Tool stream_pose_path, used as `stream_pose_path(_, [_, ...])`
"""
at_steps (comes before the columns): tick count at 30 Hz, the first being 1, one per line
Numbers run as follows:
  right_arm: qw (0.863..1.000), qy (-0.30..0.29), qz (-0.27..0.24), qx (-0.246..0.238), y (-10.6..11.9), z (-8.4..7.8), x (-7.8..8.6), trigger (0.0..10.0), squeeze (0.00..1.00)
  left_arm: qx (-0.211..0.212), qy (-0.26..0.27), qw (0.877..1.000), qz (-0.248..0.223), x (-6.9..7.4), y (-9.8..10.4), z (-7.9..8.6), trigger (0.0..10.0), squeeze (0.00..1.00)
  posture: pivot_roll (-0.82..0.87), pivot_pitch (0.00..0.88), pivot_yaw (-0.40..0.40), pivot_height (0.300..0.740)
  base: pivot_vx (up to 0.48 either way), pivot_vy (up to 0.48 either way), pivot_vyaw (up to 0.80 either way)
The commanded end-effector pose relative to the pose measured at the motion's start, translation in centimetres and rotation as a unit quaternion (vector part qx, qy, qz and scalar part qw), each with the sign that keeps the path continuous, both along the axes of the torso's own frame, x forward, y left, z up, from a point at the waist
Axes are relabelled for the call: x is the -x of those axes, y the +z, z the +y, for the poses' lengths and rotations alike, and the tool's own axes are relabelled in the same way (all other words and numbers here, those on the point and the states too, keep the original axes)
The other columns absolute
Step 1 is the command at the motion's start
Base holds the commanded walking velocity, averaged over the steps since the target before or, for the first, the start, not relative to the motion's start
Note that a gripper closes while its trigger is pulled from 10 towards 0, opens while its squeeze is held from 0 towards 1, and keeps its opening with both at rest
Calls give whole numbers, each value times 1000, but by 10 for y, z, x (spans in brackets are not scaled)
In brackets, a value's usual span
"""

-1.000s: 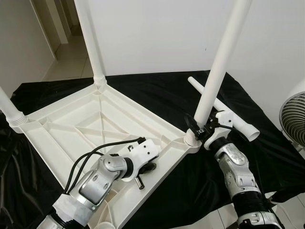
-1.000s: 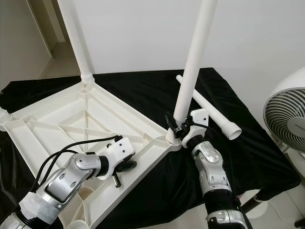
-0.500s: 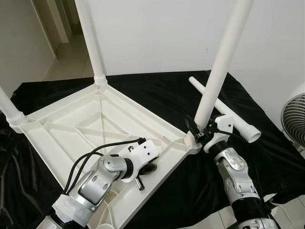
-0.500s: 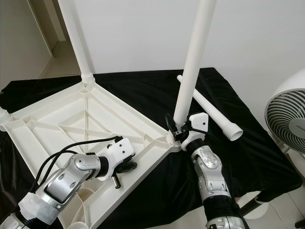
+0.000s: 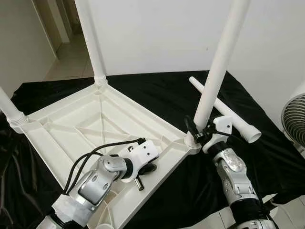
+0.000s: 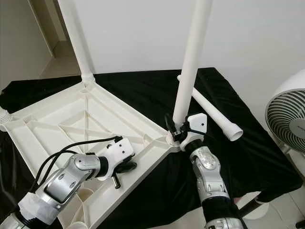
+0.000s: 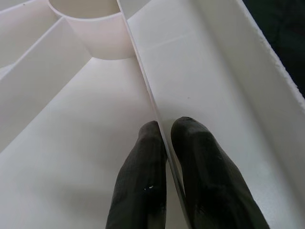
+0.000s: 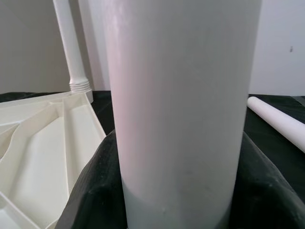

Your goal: Building children table

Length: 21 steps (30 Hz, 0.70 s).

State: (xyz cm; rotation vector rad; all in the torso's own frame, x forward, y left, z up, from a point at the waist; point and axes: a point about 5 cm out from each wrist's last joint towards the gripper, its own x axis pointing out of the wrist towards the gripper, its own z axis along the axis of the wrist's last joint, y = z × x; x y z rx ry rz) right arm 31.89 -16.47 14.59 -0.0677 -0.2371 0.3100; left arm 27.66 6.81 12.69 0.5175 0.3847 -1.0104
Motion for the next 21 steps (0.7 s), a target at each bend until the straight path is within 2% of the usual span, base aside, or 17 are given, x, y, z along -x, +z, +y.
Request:
stream_pose_path(1, [989,-83,123,14,-49,-22,8,10000,0,-6,15,1000,-16,-3,7,9,10000,0,31,50,81,740,0,0,0])
stream_pose_path(3, [988,-92,121,13,-49,-21,8,10000,0,-6,14,1000,-16,-3,7,8,10000,0,31,50,81,740,0,0,0])
stream_pose_path(6, [982,-154,108,-16,-46,-12,8,10000,0,-5,13,1000,-17,-3,8,8,10000,0,32,55,74,740,0,0,0])
stream_pose_path(8, [980,-164,108,-22,-46,-12,8,10000,0,-5,13,1000,-17,-3,8,8,10000,0,32,55,74,740,0,0,0])
stream_pose_path(13, [971,-212,108,-20,-47,2,7,10000,0,-3,13,1000,-18,-3,9,6,10000,0,36,58,65,740,0,0,0])
stream_pose_path(21, [961,-259,93,-18,-46,8,8,10000,0,-1,16,1000,-20,-3,10,6,10000,0,43,60,55,740,0,0,0])
